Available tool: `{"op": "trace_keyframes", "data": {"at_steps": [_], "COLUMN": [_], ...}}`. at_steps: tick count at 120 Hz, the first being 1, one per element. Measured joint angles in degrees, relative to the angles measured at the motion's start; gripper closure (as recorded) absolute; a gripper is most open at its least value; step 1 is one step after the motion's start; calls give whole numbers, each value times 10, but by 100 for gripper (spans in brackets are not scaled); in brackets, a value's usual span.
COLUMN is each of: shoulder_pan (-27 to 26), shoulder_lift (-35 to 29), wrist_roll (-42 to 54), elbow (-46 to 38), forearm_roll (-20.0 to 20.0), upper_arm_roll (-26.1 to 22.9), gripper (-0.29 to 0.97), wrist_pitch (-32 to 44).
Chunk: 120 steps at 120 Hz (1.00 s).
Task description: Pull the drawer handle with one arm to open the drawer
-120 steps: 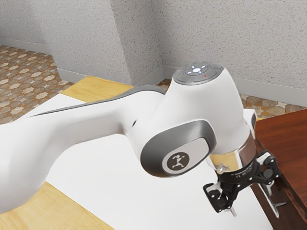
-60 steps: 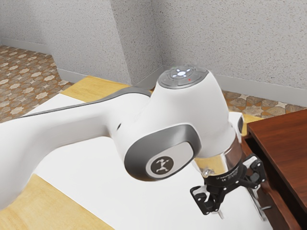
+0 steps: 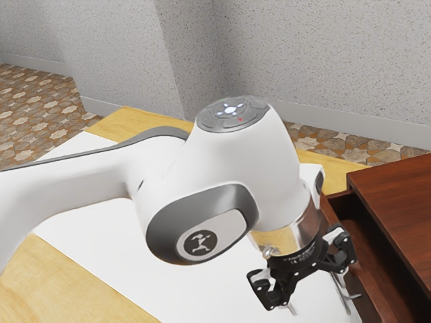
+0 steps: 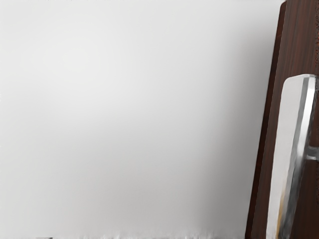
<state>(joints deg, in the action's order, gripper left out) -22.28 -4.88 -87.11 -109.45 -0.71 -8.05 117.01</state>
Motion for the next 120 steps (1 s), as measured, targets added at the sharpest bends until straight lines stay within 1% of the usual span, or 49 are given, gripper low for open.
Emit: {"op": "trace_keyframes", "data": {"at_steps": [120], "shoulder_pan": [3], "shoulder_lift": [-92], "wrist_roll": [0], "elbow": [-96], "forearm_roll": [-4], "upper_arm_roll": [23], "gripper": [15], "wrist_pitch": [-7]}}
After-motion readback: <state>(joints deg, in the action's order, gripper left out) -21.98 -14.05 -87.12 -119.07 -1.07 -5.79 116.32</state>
